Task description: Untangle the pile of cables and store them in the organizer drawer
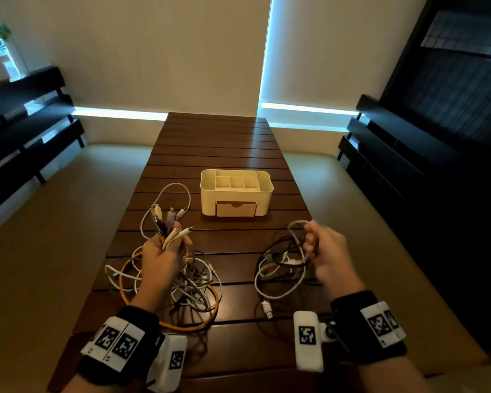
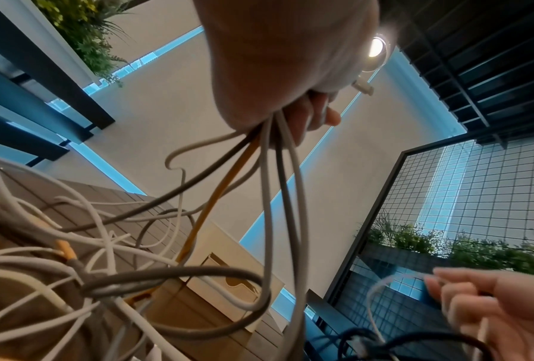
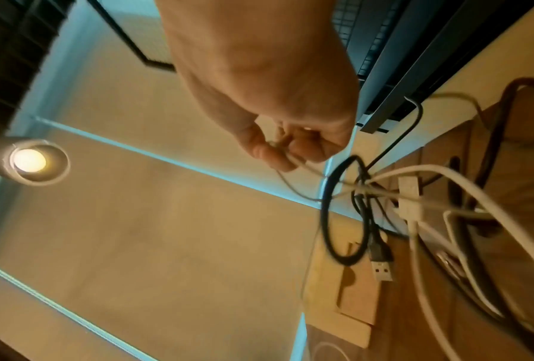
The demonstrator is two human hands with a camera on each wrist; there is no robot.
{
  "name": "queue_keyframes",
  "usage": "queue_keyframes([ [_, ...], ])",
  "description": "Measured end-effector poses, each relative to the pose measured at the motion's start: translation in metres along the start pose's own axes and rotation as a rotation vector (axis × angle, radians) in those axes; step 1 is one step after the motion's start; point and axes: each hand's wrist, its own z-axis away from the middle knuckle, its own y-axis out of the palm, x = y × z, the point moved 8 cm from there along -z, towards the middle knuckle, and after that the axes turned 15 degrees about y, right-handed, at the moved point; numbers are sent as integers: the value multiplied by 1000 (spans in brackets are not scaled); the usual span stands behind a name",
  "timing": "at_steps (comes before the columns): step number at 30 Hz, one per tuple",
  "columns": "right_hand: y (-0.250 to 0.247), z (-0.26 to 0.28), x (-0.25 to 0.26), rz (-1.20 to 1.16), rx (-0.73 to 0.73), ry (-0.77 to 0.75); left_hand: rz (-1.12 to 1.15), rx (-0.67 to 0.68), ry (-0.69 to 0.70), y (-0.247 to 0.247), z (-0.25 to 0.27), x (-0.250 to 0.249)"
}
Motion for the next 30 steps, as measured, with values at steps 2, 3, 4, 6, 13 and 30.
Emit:
queue_keyframes([
  [2,3,8,18,-73,61,-61,5,30,-15,5,2,-1],
  [3,4,11,23,-85,90,-88,11,42,-22,8,4,-1],
  [4,6,14,26,-102,126,-117,18,54,-30,10,5,-2],
  [6,11,23,30,-180,226,-185,33,66,-55,13,7,1],
  [13,31,41,29,-247,576,-281,95,154,-58,22,9,0],
  [30,75,45,-46,923,416,-323,-252,808,-169,85,33,10],
])
